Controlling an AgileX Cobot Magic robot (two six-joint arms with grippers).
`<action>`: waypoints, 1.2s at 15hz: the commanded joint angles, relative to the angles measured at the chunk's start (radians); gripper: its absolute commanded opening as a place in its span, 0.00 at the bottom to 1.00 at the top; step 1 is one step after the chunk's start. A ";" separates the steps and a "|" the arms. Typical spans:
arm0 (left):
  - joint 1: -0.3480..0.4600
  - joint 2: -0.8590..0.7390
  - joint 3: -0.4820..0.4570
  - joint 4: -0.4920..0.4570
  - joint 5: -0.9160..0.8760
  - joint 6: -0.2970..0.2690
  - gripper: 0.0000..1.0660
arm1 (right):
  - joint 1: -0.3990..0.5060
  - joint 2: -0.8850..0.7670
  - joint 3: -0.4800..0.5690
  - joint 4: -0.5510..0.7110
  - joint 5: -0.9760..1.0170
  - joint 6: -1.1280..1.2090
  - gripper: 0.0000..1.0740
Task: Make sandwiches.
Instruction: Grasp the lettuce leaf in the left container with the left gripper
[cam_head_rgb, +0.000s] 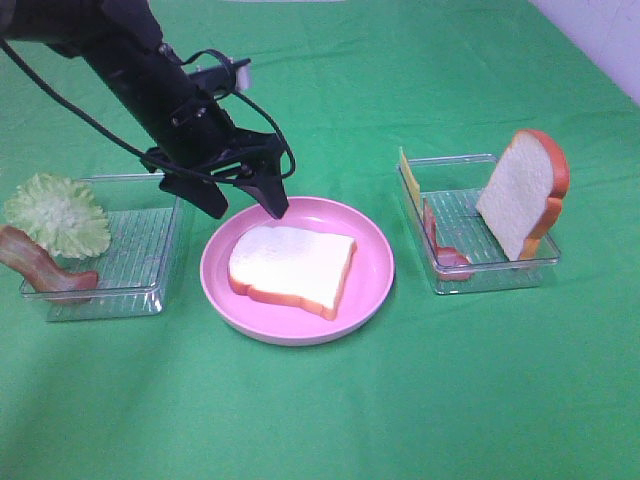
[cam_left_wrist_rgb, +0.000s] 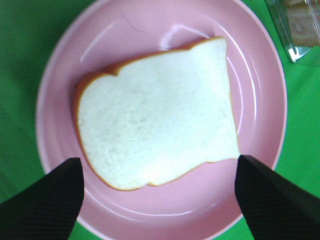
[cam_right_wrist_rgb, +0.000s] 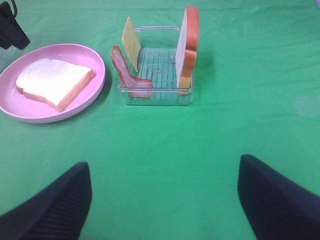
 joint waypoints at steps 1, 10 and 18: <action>-0.007 -0.063 -0.072 0.141 0.039 -0.129 0.74 | -0.008 -0.015 0.001 0.006 -0.005 -0.013 0.71; 0.077 -0.186 -0.145 0.545 0.343 -0.398 0.74 | -0.008 -0.015 0.001 0.010 -0.005 -0.013 0.71; 0.292 -0.043 -0.129 0.542 0.327 -0.398 0.74 | -0.008 -0.015 0.001 0.010 -0.005 -0.013 0.71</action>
